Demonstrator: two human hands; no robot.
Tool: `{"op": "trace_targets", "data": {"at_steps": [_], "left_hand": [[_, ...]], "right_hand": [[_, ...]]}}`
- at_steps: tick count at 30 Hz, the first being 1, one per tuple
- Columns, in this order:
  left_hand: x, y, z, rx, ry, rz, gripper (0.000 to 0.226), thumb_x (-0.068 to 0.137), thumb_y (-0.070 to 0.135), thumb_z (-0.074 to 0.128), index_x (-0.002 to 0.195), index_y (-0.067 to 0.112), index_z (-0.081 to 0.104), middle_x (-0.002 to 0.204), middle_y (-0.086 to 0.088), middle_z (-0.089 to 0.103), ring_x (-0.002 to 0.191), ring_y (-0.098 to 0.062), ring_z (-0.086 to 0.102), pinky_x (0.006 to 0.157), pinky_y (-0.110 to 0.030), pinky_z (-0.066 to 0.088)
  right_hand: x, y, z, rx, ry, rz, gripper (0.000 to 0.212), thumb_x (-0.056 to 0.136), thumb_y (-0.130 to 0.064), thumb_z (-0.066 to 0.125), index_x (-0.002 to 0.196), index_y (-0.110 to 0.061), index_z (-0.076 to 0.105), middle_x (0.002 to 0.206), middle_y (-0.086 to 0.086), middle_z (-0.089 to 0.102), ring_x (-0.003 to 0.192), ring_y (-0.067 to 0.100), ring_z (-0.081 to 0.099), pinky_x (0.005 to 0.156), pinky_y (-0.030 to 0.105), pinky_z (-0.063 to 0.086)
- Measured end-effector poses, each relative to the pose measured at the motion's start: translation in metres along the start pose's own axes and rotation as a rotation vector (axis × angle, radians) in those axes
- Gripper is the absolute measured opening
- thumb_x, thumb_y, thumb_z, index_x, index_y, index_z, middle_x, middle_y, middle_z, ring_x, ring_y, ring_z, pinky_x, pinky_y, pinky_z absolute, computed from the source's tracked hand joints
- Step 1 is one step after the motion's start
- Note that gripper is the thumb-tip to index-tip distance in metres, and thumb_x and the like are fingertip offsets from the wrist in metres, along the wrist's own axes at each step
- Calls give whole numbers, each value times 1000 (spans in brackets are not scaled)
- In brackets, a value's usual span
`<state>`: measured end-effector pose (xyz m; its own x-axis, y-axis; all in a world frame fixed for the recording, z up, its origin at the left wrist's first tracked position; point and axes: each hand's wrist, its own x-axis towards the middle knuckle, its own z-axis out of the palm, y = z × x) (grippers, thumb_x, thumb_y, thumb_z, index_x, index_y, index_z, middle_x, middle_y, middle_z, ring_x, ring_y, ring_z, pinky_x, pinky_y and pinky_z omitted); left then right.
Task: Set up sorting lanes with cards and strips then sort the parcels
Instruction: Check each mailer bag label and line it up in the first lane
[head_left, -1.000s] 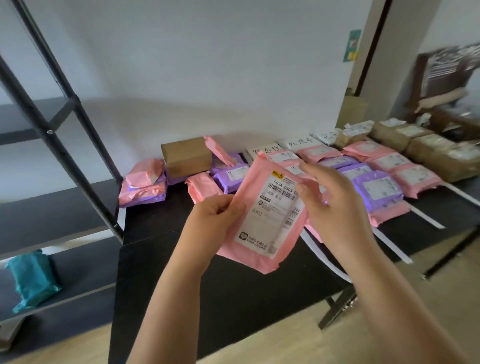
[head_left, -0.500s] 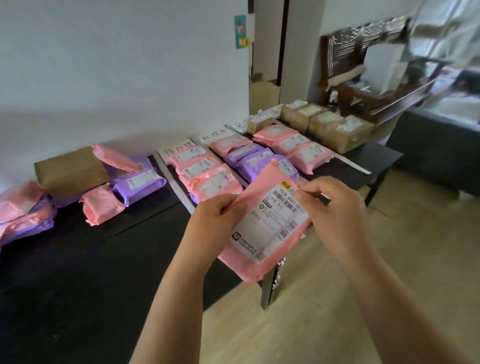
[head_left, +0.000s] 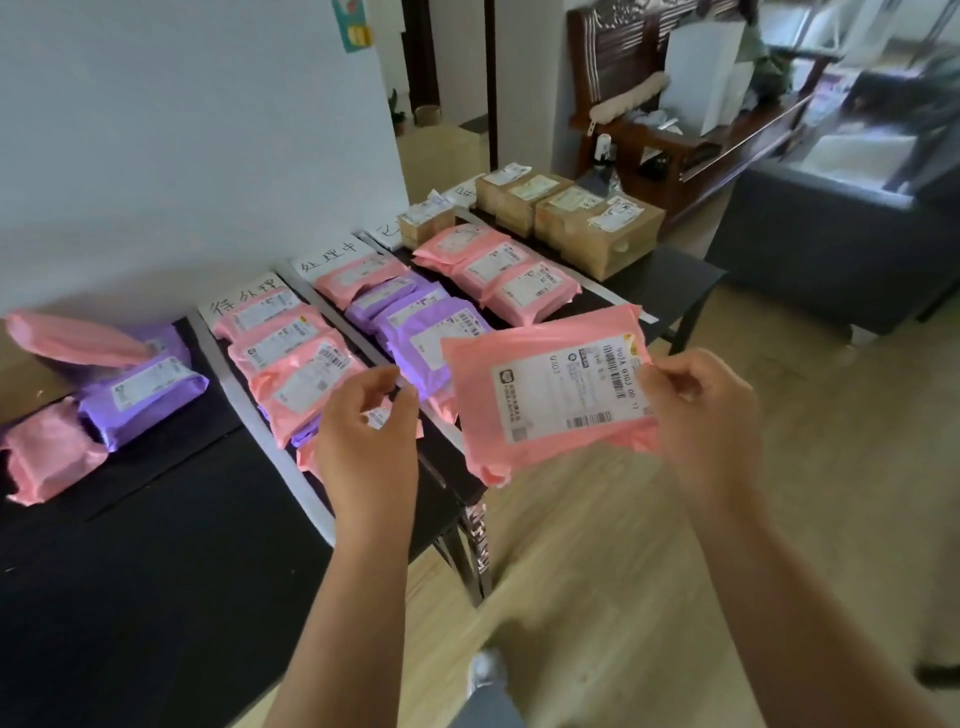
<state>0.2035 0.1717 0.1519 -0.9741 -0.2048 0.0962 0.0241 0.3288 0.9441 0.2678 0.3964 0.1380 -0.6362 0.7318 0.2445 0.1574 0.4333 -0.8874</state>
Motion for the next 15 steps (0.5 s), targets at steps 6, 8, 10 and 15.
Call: {"op": "trace_targets", "data": {"at_steps": [6,8,10,15], "left_hand": [[42,-16,78,88,-331,-147,32,92,37,66,123,31,65,102,24,63,94,0,59,70,-21,43],[59,-17,100,72,-341,-154,28,91,37,67,119,32,66,103,22,67,92,2,60,66,-18,42],[77,-17,117,72,-309,-153,24,92,33,66,116,30,66,102,20,67,83,7,60,63,-15,41],[119,-15,154,88,-360,-161,19,92,27,66,111,25,67,96,20,65,77,7,62,60,-10,39]], "right_hand": [[60,27,31,12,8,82,9,92,-18,69,84,-19,67,82,-15,66,79,3,67,45,9,43],[81,30,44,23,5,93,8,92,-17,69,84,-17,68,82,-15,67,79,1,66,45,8,43],[103,34,53,16,-16,103,8,92,-18,69,84,-17,68,83,-14,67,79,1,66,44,7,42],[138,54,66,-30,-81,194,11,94,-22,66,84,-26,65,83,-17,66,76,1,66,46,7,46]]}}
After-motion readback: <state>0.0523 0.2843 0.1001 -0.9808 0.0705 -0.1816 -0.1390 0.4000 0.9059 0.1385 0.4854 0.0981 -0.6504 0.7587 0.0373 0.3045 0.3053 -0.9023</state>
